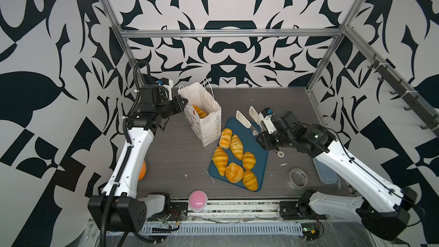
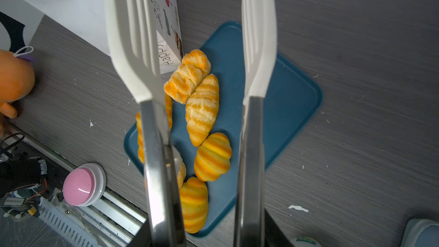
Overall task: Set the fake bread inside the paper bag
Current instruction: 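Lower the tongs onto the tray and pinch a golden croissant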
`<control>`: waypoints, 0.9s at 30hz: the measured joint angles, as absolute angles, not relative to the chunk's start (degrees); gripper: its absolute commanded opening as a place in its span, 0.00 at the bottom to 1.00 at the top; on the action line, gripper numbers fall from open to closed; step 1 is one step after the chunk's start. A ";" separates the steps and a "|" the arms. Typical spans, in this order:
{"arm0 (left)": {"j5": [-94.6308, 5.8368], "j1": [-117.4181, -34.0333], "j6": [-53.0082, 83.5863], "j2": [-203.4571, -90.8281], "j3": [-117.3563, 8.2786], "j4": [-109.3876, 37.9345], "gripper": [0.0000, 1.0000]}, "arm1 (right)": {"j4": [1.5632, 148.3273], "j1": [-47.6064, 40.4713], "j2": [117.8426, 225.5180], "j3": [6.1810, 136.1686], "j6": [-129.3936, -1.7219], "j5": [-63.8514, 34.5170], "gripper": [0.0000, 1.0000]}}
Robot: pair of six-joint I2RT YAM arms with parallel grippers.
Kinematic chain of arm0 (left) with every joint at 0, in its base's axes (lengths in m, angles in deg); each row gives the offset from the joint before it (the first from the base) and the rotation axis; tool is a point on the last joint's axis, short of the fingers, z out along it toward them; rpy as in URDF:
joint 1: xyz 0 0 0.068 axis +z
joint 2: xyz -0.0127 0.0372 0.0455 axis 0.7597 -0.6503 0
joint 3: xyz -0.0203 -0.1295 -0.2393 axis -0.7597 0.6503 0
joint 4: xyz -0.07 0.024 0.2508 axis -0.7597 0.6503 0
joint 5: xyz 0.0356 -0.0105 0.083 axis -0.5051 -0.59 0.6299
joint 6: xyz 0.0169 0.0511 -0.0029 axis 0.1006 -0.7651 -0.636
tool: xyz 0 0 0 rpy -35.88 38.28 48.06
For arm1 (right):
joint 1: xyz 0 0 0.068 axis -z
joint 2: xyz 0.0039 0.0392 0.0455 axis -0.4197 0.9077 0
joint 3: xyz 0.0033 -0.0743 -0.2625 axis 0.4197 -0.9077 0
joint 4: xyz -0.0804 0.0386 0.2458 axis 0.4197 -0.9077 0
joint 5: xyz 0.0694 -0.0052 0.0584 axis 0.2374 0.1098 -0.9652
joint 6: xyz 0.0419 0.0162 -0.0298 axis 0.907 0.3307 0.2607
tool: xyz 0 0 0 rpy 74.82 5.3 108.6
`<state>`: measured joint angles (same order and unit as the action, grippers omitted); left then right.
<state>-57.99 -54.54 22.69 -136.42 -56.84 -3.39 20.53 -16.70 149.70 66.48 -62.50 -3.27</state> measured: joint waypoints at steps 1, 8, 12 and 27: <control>-57.99 -54.54 22.69 -136.42 -56.84 -3.39 0.00 | 20.47 -16.61 149.70 65.56 -62.11 -3.73 0.50; -57.99 -54.54 22.67 -136.42 -56.84 -3.39 0.00 | 22.02 -16.61 149.64 58.46 -58.88 -7.42 0.51; -57.99 -54.54 22.67 -136.42 -56.84 -3.39 0.00 | 23.38 -16.59 149.70 54.19 -56.93 -9.54 0.52; -57.99 -54.54 22.67 -136.42 -56.75 -3.39 0.00 | 29.58 -16.51 151.06 46.67 -53.30 -14.02 0.54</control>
<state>-57.99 -54.54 22.67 -136.42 -56.75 -3.39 29.58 -16.51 151.06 46.67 -53.30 -14.02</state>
